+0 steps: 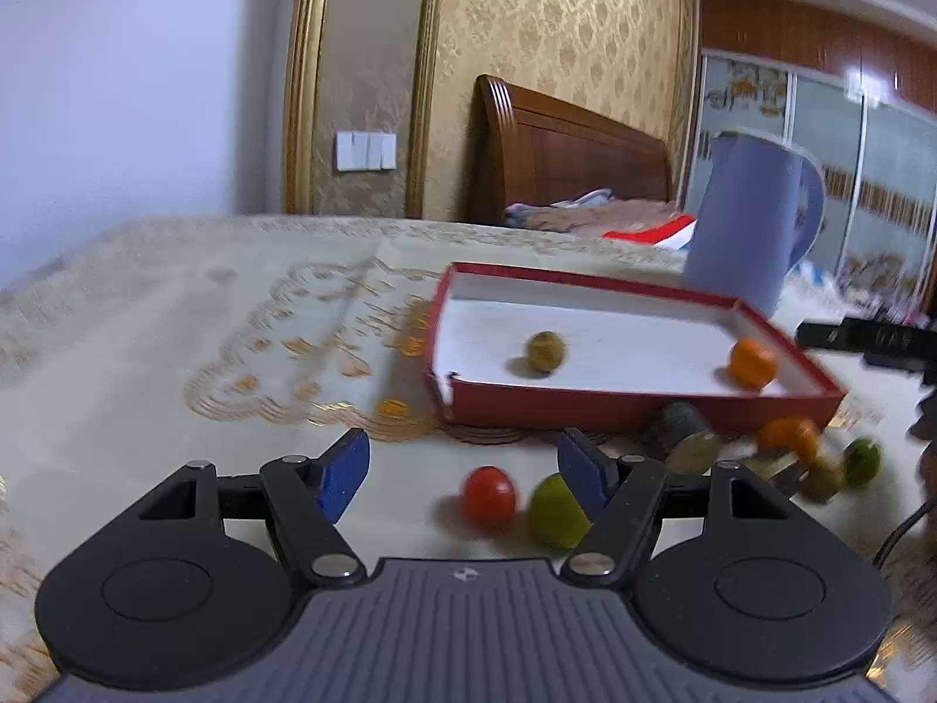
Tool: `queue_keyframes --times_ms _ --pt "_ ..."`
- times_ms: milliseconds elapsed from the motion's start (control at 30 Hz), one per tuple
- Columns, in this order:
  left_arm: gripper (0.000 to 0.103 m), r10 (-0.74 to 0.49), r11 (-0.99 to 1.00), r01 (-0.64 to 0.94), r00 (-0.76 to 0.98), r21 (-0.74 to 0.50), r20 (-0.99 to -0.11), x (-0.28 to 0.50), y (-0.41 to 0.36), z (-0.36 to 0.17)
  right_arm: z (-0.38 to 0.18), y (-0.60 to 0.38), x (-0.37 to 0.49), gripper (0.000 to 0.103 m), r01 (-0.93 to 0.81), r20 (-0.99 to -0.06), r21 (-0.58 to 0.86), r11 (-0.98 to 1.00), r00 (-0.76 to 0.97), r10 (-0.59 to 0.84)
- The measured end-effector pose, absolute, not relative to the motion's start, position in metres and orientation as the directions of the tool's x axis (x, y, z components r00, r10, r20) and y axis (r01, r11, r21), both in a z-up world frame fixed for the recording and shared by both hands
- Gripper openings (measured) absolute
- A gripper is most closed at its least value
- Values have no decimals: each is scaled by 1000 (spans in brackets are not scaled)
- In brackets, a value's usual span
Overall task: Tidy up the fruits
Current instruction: 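Withdraw both open grippers from the tray back toward the remaining fruits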
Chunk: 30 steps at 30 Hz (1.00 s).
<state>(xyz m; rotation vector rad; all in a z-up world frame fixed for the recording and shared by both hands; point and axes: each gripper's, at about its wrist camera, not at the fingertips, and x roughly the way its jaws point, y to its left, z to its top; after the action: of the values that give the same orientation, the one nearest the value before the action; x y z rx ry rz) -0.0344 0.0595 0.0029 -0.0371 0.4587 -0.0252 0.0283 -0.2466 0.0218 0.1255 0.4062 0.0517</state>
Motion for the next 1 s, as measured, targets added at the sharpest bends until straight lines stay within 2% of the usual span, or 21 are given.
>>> queue_keyframes --times_ms 67,233,500,767,933,1000 --pt "71 -9 1000 14 892 7 -452 -37 60 2 22 -247 28 100 -26 -389 139 990 918 78" --pt "71 -79 997 80 858 -19 -507 -37 59 -2 23 -250 26 100 -16 -382 148 989 921 72" --pt "71 -96 994 108 861 -6 -500 -55 28 -2 17 -258 34 100 5 -433 200 980 897 84" --pt "71 -104 992 123 850 3 -517 -48 1 -1 19 -259 29 100 13 -420 190 982 905 69" --pt "71 -146 989 138 816 -58 -559 -32 3 -7 20 -271 16 100 0 -402 234 972 910 97" --pt "71 -122 991 127 821 -29 -557 -30 2 -9 18 -274 9 100 -18 -404 234 972 908 114"
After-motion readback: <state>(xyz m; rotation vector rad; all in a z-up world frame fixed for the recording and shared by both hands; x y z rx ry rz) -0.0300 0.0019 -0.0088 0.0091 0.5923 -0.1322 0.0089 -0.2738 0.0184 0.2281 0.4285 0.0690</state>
